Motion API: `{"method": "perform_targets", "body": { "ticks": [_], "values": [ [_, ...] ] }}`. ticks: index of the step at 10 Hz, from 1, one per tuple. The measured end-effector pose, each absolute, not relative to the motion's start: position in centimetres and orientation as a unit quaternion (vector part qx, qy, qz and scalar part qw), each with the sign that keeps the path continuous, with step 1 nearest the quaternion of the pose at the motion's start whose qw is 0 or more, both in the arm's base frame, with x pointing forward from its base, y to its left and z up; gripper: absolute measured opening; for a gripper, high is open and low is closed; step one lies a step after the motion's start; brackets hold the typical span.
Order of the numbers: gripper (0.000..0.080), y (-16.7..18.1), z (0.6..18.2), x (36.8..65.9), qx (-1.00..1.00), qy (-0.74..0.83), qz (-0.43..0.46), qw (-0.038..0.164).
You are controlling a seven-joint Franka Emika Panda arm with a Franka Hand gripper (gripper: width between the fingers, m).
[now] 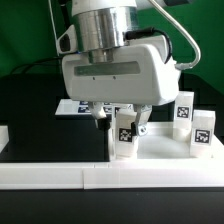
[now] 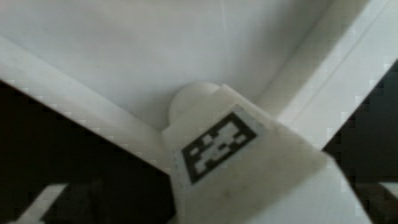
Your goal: Assemble square table
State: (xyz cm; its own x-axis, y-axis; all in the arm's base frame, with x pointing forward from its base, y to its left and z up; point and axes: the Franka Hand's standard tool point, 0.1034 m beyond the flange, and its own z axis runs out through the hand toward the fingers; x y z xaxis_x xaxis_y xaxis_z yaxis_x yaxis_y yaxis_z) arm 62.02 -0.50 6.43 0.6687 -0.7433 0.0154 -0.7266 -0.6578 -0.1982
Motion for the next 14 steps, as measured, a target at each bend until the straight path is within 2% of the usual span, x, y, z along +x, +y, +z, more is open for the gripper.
{"method": "perform_targets", "body": {
  "ticks": [1, 3, 5, 7, 8, 9, 11, 13, 14],
  "values": [
    [0.0649, -0.5, 6.4, 62.0, -0.925, 0.368, -0.051, 0.086],
    [0.0649, 0.3, 6.9, 63.2, -0.983, 0.169, -0.018, 0.066],
    [0.0649, 0.1, 6.8, 63.8, -0.978, 0.197, -0.028, 0.066],
    [0.0396, 0.0, 6.8, 63.8, -0.976, 0.204, -0.027, 0.065],
    [0.0396, -0.1, 6.7, 63.7, -0.964, 0.256, -0.023, 0.065],
    [0.0295, -0.2, 6.7, 63.7, -0.956, 0.285, -0.021, 0.066],
    [0.0295, -0.5, 6.6, 63.6, -0.934, 0.352, -0.016, 0.066],
    [0.0295, -0.3, 6.7, 63.0, -0.845, 0.530, 0.025, 0.061],
    [0.0295, -0.5, 6.6, 62.9, -0.783, 0.618, 0.036, 0.066]
  ]
}}
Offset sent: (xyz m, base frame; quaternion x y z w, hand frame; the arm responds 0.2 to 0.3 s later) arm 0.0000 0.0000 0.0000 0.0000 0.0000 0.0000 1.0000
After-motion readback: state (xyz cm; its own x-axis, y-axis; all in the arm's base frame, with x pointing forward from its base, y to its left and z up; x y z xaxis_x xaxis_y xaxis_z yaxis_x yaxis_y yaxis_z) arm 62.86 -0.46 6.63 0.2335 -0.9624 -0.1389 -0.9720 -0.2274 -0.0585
